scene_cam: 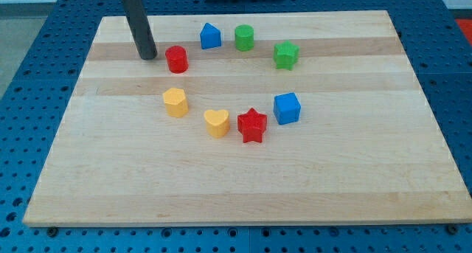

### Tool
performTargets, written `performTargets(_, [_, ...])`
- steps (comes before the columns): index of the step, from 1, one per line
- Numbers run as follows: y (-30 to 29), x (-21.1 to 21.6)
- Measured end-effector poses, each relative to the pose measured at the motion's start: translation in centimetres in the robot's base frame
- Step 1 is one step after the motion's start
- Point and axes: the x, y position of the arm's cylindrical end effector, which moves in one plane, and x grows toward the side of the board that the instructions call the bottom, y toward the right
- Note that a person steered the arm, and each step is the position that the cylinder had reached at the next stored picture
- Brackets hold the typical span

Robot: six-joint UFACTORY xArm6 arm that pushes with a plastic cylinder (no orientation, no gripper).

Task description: Place the arm left to the yellow hexagon

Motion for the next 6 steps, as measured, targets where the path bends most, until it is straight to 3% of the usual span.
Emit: performTargets(6, [0.0,9.2])
